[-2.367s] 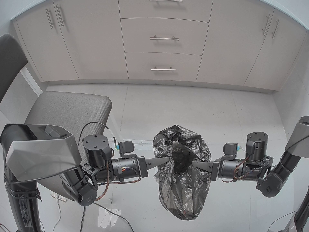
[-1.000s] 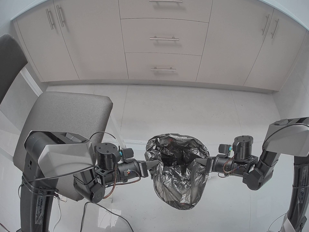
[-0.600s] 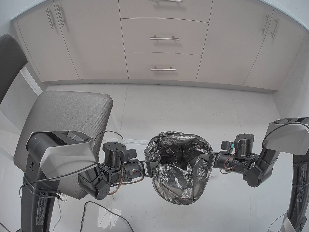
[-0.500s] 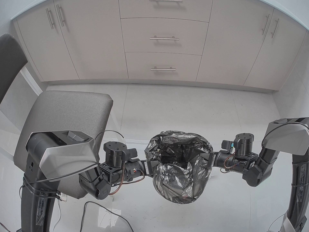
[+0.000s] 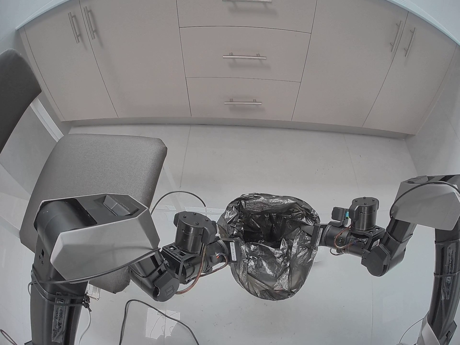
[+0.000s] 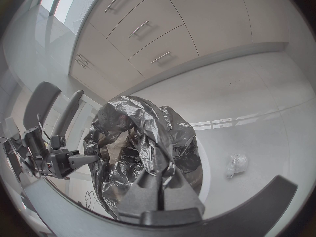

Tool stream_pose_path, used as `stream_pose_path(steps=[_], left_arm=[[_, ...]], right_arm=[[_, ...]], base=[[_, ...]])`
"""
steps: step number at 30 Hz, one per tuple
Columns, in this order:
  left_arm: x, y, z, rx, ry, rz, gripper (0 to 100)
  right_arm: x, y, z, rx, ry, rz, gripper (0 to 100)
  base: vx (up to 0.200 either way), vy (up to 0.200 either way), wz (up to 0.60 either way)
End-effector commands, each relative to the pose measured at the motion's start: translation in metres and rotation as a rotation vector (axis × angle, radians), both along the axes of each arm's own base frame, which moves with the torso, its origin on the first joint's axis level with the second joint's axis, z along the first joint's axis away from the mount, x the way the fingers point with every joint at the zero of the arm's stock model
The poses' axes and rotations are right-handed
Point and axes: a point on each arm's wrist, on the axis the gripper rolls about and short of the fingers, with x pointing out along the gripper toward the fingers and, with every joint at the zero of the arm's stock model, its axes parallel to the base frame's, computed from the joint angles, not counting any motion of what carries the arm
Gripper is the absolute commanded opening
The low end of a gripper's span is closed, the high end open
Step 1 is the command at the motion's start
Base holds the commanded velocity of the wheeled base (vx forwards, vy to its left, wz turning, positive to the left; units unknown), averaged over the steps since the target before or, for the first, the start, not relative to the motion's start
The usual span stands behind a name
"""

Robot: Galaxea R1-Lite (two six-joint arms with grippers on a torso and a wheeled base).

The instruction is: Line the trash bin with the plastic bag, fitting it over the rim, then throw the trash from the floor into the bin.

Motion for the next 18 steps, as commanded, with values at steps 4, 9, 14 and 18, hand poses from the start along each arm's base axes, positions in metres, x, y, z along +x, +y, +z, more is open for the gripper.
stream_pose_path(steps=[4, 9, 14, 18], left_arm=[[-0.008, -0.017, 0.004, 0.042, -0.051, -0.007, 0], [-0.006, -0.018, 0.001, 0.050, -0.048, 0.002, 0], [-0.002, -0.019, -0.008, 0.075, -0.053, 0.044, 0], [0.003, -0.016, -0.010, 0.082, -0.061, 0.078, 0]], right_arm=[[0.003, -0.002, 0.002, -0.061, -0.040, -0.035, 0], [0.007, -0.004, 0.001, -0.102, -0.057, -0.091, 0], [0.008, -0.003, -0.010, -0.137, -0.046, -0.086, 0], [0.013, -0.008, -0.016, -0.174, -0.052, -0.120, 0]], base=[[0.000, 0.000, 0.00], [0.000, 0.000, 0.00], [0.000, 0.000, 0.00], [0.000, 0.000, 0.00]])
